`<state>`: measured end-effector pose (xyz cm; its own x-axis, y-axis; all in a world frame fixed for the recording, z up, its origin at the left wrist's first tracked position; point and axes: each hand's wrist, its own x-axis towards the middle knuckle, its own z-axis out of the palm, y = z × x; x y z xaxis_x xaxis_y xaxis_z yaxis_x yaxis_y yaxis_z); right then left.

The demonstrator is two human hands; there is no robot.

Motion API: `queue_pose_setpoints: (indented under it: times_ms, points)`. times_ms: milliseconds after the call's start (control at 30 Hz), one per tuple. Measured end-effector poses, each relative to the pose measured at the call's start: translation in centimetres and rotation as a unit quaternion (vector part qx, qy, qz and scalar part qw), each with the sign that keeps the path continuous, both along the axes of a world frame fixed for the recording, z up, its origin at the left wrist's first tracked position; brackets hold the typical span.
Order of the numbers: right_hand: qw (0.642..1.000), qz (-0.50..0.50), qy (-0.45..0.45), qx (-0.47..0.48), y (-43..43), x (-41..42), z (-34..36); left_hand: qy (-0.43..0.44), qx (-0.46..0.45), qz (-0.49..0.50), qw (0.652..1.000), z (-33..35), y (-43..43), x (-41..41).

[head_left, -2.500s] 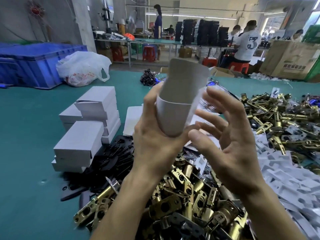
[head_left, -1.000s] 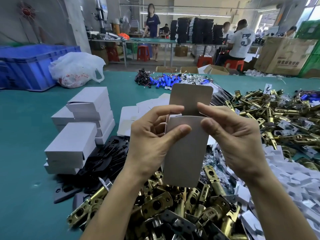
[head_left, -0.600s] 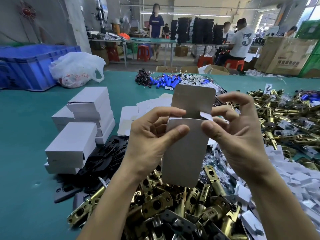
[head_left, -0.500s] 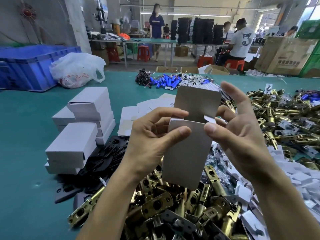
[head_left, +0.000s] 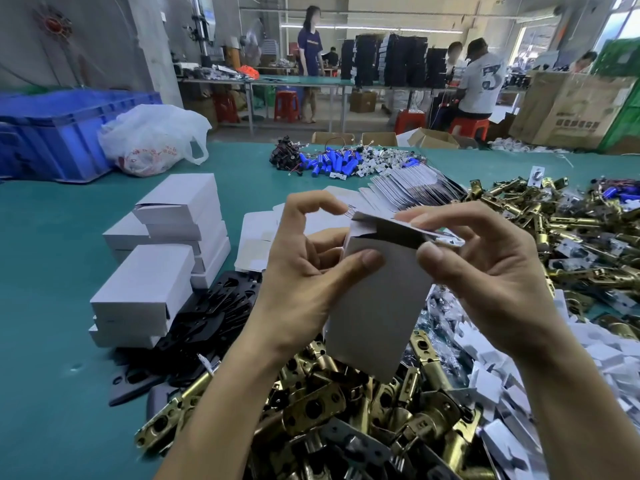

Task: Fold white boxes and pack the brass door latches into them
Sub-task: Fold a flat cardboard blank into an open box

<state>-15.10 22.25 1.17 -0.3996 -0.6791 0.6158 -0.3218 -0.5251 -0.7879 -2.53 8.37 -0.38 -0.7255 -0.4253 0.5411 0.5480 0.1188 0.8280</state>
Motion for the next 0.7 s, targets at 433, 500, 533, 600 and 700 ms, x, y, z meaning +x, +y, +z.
queue_pose_setpoints:
  times_ms: [433, 500, 533, 600, 700]
  points:
    - [0.991, -0.128, 0.023, 0.033, 0.6, 0.7, 1.3, -0.022, -0.006, -0.007, 1.0, -0.2, 0.2, -0.2]
    - [0.99, -0.133, 0.03, 0.028, 0.6, 0.8, 1.4, -0.018, -0.013, -0.011, 1.0, -0.2, 0.3, -0.3]
    - [0.989, -0.142, 0.035, 0.029, 0.7, 0.8, 1.4, -0.016, -0.018, -0.009, 1.0, -0.2, 0.3, -0.4]
    - [0.985, -0.164, 0.048, 0.037, 0.6, 0.8, 1.3, -0.016, -0.023, -0.004, 1.0, -0.3, 0.3, -0.4]
    - [0.98, -0.177, 0.073, 0.046, 0.7, 0.7, 1.4, -0.014, -0.02, -0.002, 1.0, -0.4, 0.4, -0.4]
